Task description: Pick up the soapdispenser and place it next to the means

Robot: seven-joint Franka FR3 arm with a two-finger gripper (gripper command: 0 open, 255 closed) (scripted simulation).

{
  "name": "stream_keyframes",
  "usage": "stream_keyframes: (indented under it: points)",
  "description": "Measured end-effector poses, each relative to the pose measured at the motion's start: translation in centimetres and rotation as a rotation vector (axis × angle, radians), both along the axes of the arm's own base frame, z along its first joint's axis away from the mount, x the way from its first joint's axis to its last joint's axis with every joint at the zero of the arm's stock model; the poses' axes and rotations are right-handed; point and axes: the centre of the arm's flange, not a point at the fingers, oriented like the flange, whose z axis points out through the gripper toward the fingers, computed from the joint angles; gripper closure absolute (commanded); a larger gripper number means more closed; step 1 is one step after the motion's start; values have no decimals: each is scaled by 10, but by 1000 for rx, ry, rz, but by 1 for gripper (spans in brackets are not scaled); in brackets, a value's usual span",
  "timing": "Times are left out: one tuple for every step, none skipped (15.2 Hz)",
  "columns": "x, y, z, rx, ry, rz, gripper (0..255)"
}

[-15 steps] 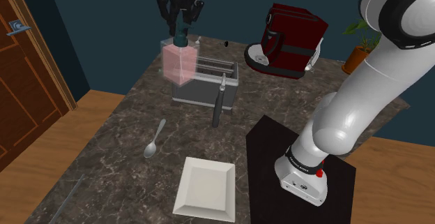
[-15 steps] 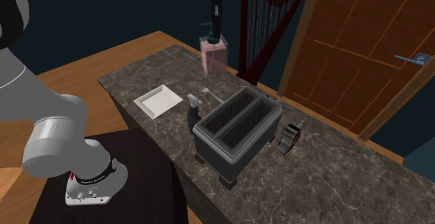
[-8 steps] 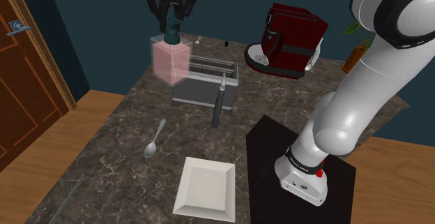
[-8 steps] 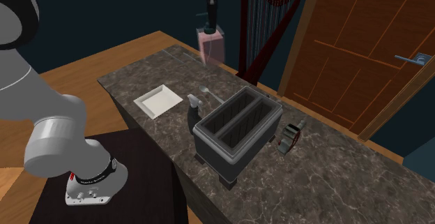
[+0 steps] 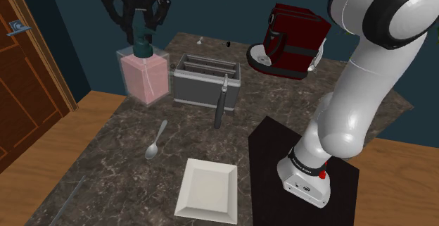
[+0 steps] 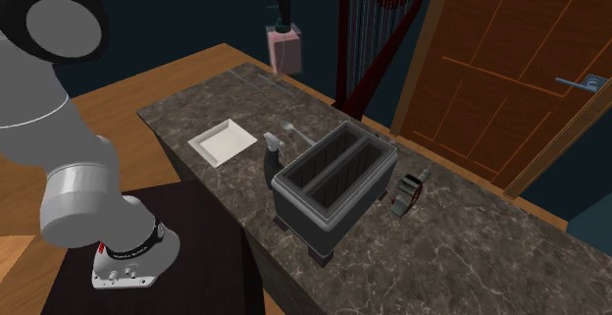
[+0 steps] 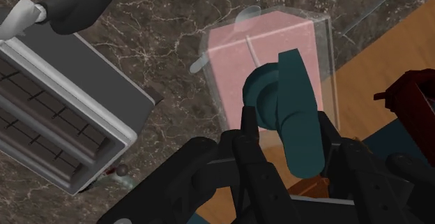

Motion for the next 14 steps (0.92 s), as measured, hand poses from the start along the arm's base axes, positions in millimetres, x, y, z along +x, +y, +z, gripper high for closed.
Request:
stream_keyframes:
  points:
    - [-3,12,2,0,0,0,255]
    - [-6,25,2,0,0,0,255]
    - [-8,40,2,1,-1,1,255]
    - [-8,53,3,1,0,0,255]
    - [-10,64,2,0,-1,0,255]
    - [-13,79,3,1,0,0,255]
    - [-17,92,5,1,0,0,255]
    - [-19,104,5,1,0,1,255]
    - [-21,117,2,1,-1,1,255]
    - [-23,132,2,2,-1,2,255]
    - [-24,149,4,4,-3,4,255]
    - [-25,155,2,1,0,2,255]
    - [-26,158,-2,1,0,0,255]
    - [-26,162,-7,1,0,-1,255]
